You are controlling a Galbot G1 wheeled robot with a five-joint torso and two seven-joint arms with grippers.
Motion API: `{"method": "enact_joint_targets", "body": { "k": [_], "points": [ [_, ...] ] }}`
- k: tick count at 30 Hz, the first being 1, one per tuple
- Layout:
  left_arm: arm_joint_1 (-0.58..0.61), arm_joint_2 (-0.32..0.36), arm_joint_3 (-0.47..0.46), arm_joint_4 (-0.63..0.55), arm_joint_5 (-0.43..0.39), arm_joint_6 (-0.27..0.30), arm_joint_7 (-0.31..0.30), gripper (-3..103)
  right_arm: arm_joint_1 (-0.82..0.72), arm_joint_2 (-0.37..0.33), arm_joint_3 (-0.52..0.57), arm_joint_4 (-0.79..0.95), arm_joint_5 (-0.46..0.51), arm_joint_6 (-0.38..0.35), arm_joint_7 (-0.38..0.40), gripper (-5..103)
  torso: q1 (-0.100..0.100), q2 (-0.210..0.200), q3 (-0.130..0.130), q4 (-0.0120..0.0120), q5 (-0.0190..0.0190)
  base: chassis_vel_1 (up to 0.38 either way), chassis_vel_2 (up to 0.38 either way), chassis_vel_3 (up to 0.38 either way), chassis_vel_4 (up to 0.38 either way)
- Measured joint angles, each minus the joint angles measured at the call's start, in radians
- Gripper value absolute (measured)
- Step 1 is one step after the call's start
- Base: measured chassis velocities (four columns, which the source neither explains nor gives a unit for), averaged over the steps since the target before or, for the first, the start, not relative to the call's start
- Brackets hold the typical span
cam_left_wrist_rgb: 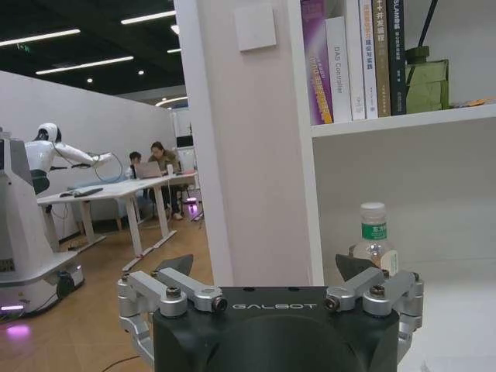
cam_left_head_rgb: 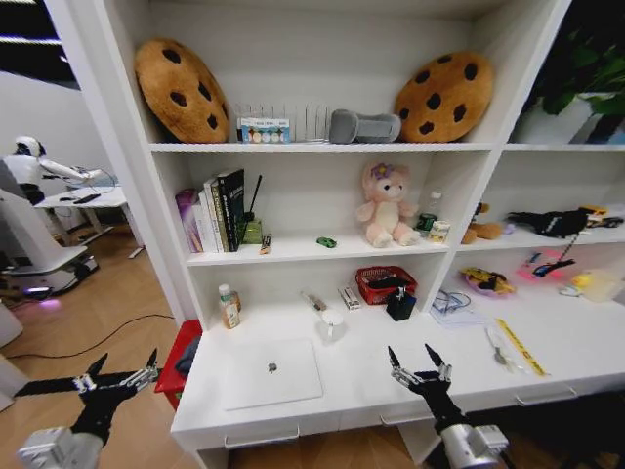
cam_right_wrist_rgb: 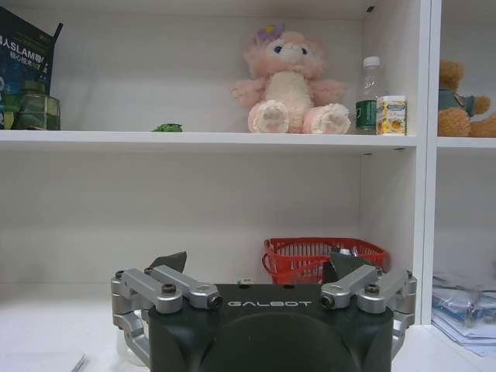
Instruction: Organize the objects on the table.
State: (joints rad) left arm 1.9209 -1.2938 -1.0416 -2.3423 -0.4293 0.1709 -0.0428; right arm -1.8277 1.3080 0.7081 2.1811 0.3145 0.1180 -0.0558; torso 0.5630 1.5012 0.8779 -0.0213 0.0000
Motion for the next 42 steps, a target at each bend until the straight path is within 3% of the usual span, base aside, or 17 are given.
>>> {"method": "enact_joint_targets", "body": {
  "k": [42],
  "points": [
    [0.0, 0.0, 0.0, 0.0, 0.0, 0.0, 0.0, 100, 0.0, 0.0, 0.0, 0.0, 0.0, 0.0, 0.0, 100, 0.001, 0.0, 0.0, -0.0002, -0.0001, 0.011, -0.011, -0.012, 0.011]
  ]
}}
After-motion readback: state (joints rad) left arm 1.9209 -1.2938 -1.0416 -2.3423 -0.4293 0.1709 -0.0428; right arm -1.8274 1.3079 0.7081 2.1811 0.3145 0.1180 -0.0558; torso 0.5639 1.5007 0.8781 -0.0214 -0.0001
